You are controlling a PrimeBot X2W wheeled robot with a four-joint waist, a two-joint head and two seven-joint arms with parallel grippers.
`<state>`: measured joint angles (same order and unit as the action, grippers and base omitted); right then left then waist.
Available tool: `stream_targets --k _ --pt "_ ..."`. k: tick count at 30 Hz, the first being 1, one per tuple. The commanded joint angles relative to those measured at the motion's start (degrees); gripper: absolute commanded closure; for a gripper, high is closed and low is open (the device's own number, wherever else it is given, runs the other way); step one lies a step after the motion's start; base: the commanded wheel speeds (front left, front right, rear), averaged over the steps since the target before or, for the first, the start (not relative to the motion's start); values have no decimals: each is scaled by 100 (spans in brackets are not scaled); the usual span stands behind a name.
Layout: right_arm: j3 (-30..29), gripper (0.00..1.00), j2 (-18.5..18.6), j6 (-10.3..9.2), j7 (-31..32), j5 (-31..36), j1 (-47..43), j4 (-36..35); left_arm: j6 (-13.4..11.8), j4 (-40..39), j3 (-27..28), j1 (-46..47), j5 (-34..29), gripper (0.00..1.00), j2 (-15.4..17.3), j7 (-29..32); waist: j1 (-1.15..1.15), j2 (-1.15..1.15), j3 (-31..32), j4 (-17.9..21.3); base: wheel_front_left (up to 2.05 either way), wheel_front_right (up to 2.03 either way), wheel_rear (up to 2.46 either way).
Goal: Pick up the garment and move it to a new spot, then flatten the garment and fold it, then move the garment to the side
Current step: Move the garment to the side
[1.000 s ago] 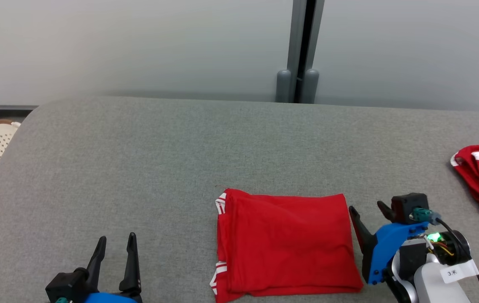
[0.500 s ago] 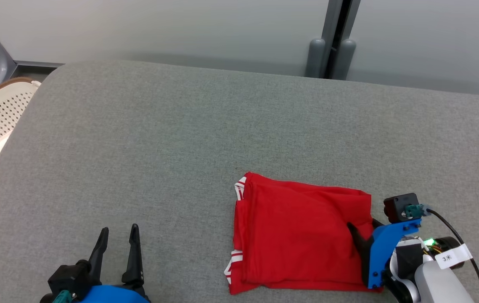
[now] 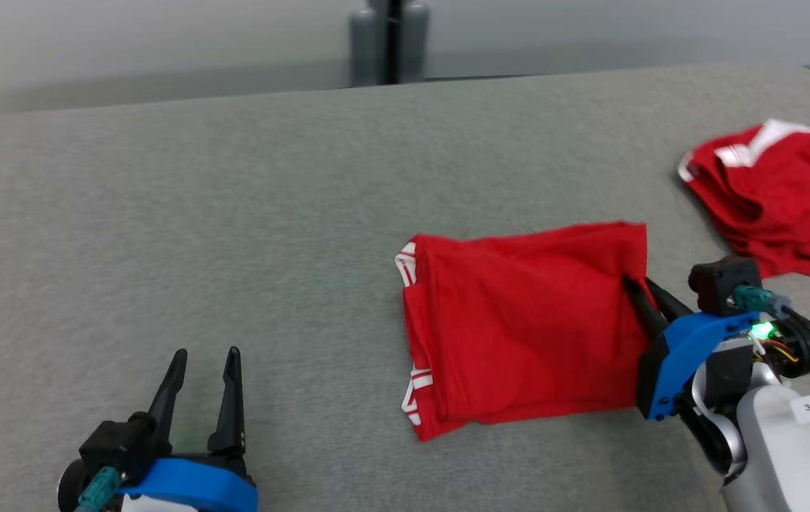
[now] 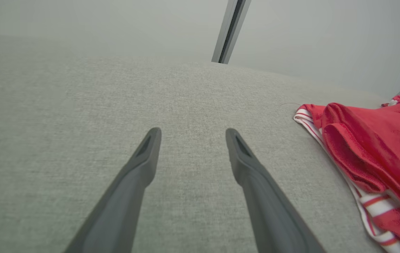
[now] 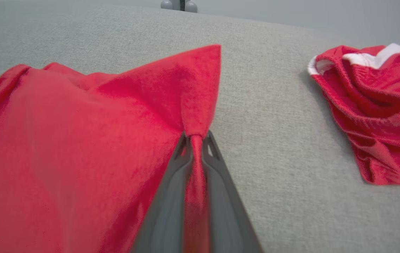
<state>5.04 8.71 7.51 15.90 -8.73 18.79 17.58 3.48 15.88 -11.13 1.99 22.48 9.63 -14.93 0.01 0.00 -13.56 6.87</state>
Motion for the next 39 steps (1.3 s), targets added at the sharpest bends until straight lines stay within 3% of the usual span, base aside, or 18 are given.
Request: stream_targets --k 1,10,15,19,23,34,39 --pt "-62 100 67 -3 -60 26 80 -131 12 -63 -8 149 -57 0 56 18 -1 0 57 373 0 0 0" --pt "-174 100 -128 -3 -371 148 221 -289 27 -423 -144 533 -233 0 347 370 -1 0 -481 1773 0 0 0" --pt "-110 100 -297 -3 -563 100 415 -19 18 -576 -208 654 -283 0 419 544 -1 0 -591 2000 0 0 0" --pt "-67 100 -250 -3 -616 119 752 244 16 -614 -274 652 -285 0 424 600 -1 0 -588 1858 0 0 0" --pt "-38 100 98 -2 -501 173 1199 453 -21 -597 -290 644 -256 0 395 543 -1 0 -541 1510 0 0 0" --pt "-174 100 1842 -3 177 193 2072 817 -47 -448 -369 607 -163 0 257 366 -1 0 -560 453 0 0 0" --pt "-497 100 2368 -3 341 324 2218 1013 -34 -417 -432 696 -171 0 221 322 -1 0 -620 130 0 0 0"
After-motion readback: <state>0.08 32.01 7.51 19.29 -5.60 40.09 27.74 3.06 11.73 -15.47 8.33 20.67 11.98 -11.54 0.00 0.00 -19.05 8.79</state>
